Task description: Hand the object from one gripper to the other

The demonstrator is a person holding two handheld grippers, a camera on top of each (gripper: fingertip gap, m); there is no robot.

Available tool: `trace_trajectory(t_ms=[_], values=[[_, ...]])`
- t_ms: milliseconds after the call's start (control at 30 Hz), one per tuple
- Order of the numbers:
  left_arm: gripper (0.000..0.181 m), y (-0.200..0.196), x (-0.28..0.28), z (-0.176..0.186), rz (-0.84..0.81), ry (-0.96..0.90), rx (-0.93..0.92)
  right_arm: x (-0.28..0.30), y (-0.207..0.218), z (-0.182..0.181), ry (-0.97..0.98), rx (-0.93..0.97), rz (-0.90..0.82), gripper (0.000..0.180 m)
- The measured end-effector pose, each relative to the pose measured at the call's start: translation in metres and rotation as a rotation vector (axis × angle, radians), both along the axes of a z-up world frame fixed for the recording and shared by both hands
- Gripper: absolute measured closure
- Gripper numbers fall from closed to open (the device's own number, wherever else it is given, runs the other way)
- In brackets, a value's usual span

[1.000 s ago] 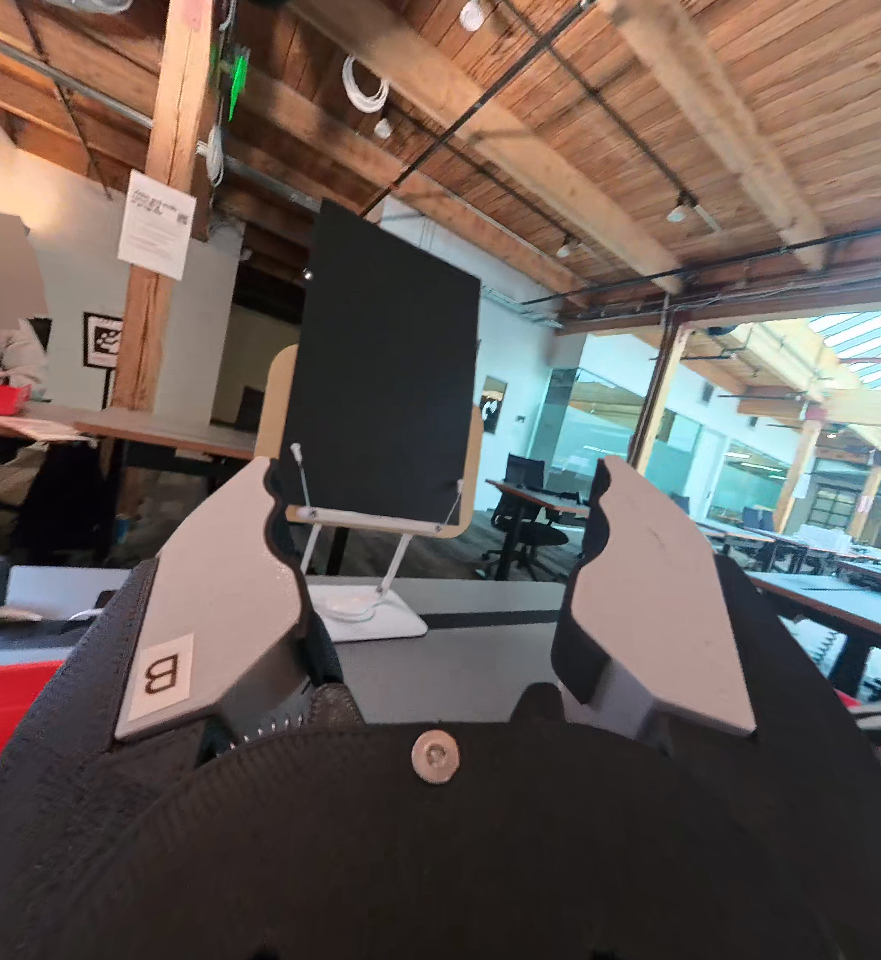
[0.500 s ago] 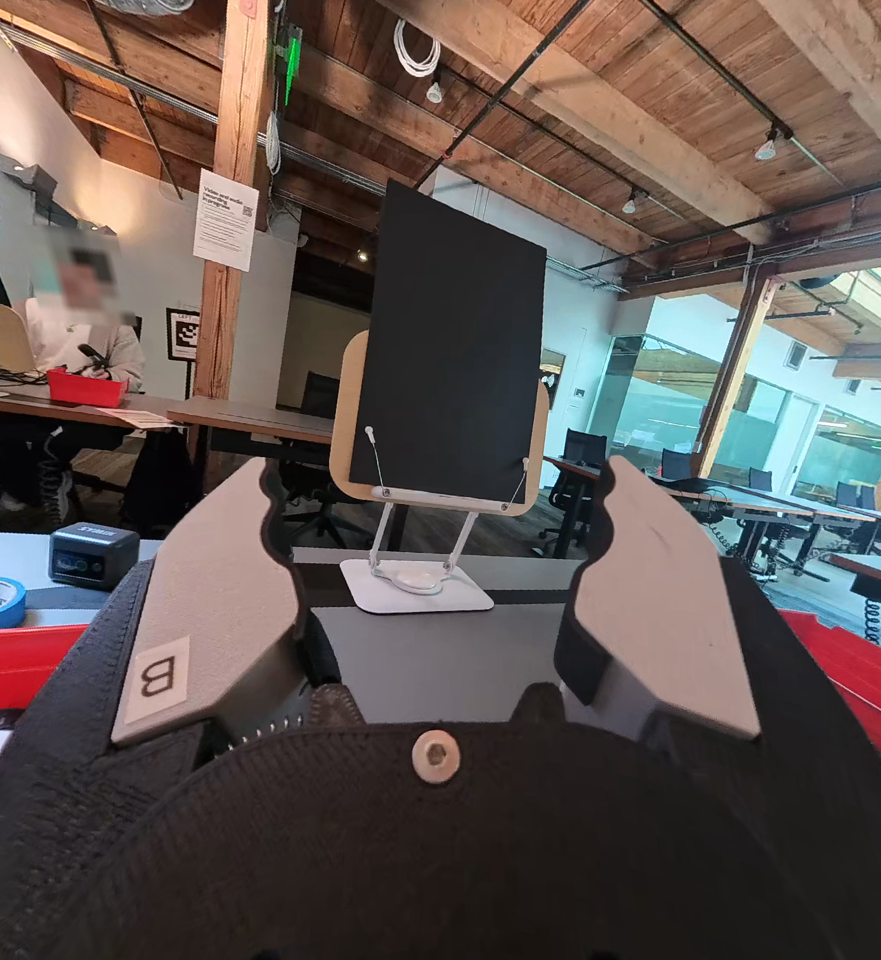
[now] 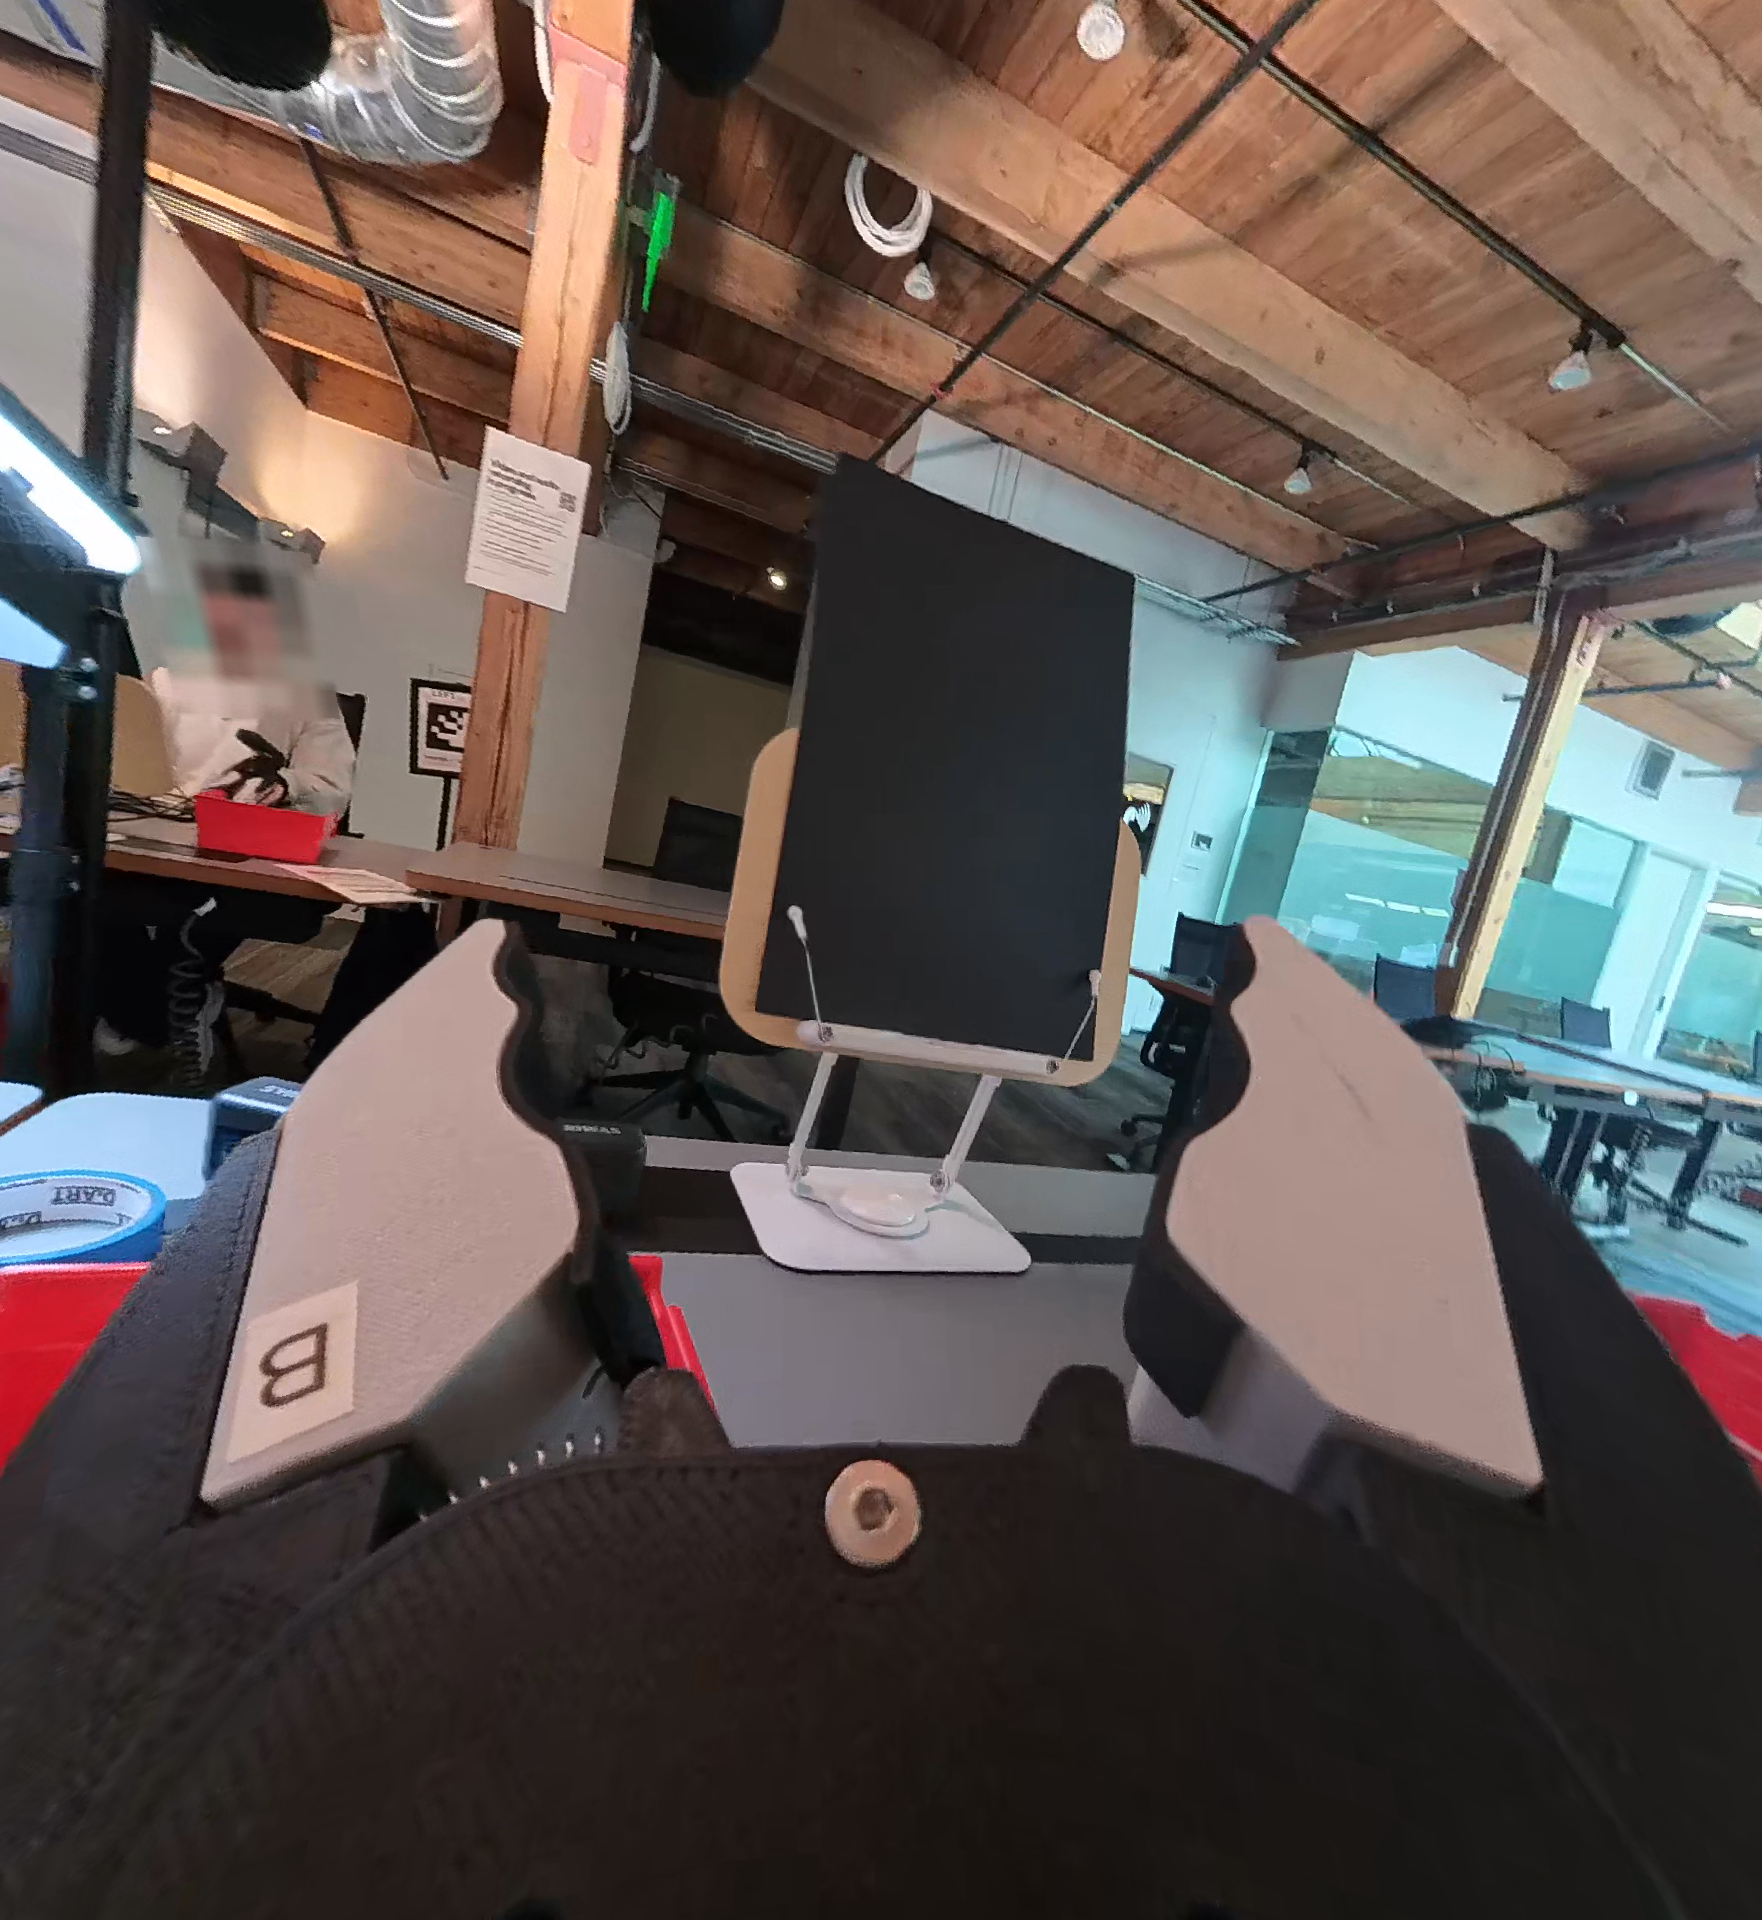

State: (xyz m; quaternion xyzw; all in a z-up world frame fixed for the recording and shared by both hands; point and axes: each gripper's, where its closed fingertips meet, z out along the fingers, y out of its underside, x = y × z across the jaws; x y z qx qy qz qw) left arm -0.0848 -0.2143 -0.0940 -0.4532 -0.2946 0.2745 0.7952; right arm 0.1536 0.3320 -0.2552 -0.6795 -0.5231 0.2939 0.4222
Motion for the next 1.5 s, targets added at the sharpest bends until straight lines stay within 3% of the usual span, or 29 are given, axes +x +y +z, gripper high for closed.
trace_trajectory(t_ms=[67,167,267,400,600,833,1000,1200,1267,1500], values=[[0.06,-0.011,0.0,0.003,0.017,-0.001,0.04,0.001,0.01,0.033,0.211,0.071,-0.037,0.098],[0.062,-0.029,0.001,0.005,0.056,0.003,0.063,0.014,0.018,0.076,0.451,0.153,-0.092,0.068],[0.065,-0.048,0.0,0.005,0.127,0.007,0.064,0.03,0.013,0.119,0.712,0.09,-0.106,0.038],[0.071,-0.068,-0.001,-0.001,0.224,0.008,0.002,0.054,-0.005,0.158,0.951,0.006,-0.046,0.034],[0.089,-0.076,0.002,-0.012,0.313,0.019,-0.187,0.068,-0.019,0.175,0.984,0.111,-0.041,0.034],[0.105,-0.063,0.009,-0.02,0.257,0.025,-0.289,0.068,-0.024,0.179,1.017,0.089,-0.034,0.034],[0.107,-0.035,0.009,-0.087,0.002,-0.214,-0.577,0.072,-0.019,0.181,1.043,0.072,-0.057,0.037],[0.111,-0.051,-0.027,-0.143,0.061,-0.464,-0.705,0.073,-0.021,0.182,1.066,0.051,-0.057,0.042],[0.112,-0.068,-0.038,-0.16,0.17,-0.544,-0.776,0.071,-0.022,0.182,1.059,0.057,-0.055,0.043],[0.12,-0.103,-0.031,-0.191,0.307,-0.731,-0.961,0.065,-0.023,0.178,1.026,0.064,-0.059,0.045]])
